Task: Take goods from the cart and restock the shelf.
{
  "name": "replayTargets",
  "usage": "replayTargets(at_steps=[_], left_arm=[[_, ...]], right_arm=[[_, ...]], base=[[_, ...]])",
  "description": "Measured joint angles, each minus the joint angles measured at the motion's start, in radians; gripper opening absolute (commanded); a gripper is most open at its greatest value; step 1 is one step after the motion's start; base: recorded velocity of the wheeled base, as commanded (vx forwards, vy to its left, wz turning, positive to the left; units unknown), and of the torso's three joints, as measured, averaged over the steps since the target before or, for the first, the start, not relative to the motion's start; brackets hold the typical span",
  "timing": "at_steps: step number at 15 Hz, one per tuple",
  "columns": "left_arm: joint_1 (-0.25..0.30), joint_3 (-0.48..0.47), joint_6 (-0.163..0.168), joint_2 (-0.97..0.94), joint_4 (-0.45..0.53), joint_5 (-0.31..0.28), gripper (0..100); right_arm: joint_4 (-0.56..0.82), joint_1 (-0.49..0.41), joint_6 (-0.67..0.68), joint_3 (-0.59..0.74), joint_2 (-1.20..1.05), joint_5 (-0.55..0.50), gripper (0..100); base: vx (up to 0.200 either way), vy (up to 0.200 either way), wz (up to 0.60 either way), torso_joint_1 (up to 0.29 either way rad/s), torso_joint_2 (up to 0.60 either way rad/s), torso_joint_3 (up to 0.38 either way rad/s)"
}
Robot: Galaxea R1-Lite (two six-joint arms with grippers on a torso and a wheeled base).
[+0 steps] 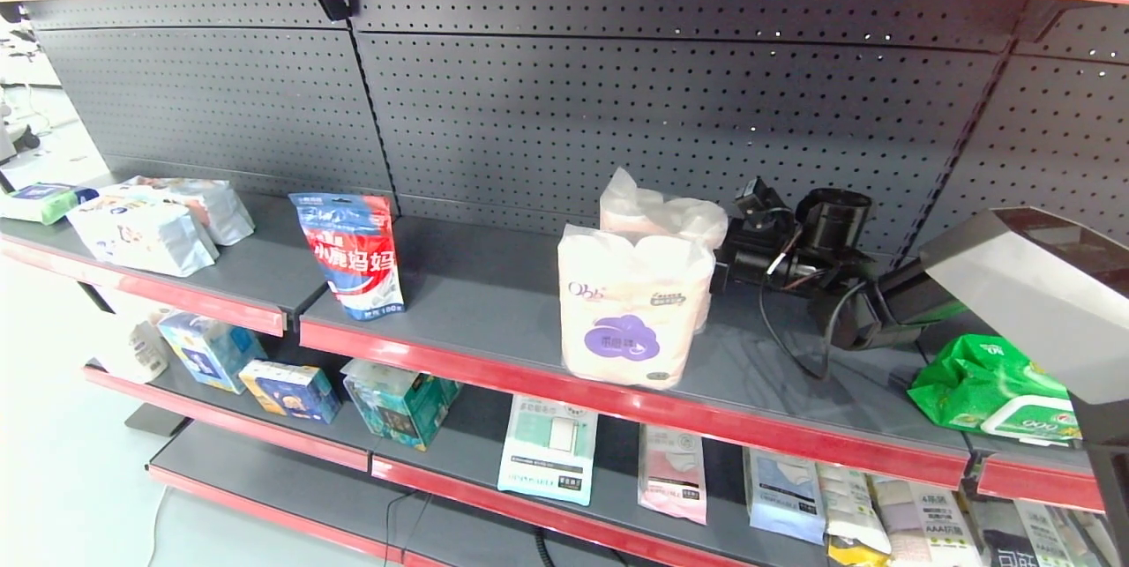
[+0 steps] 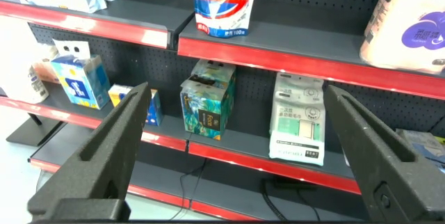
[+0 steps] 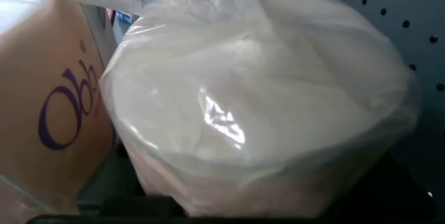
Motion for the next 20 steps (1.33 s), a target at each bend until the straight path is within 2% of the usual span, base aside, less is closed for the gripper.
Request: replayTargets(at_steps=[1, 10, 20], left_arm=[[0.000, 0.000, 0.000, 0.000, 0.000, 0.000, 100], [0.000, 0.000, 0.000, 0.000, 0.000, 0.000, 100], [0.000, 0.000, 0.000, 0.000, 0.000, 0.000, 100]], right_arm=[[0.000, 0.000, -0.001, 0.000, 0.001, 0.000, 100], [0.002, -0.024, 0.005, 0.000, -0.004, -0.004, 100], [0.001, -0.044, 0.071, 0.019, -0.109, -0.027, 100]], base=[[0.000, 0.000, 0.00, 0.000, 0.00, 0.000], [0.000, 0.000, 0.00, 0.000, 0.00, 0.000], [0.000, 0.000, 0.00, 0.000, 0.00, 0.000]])
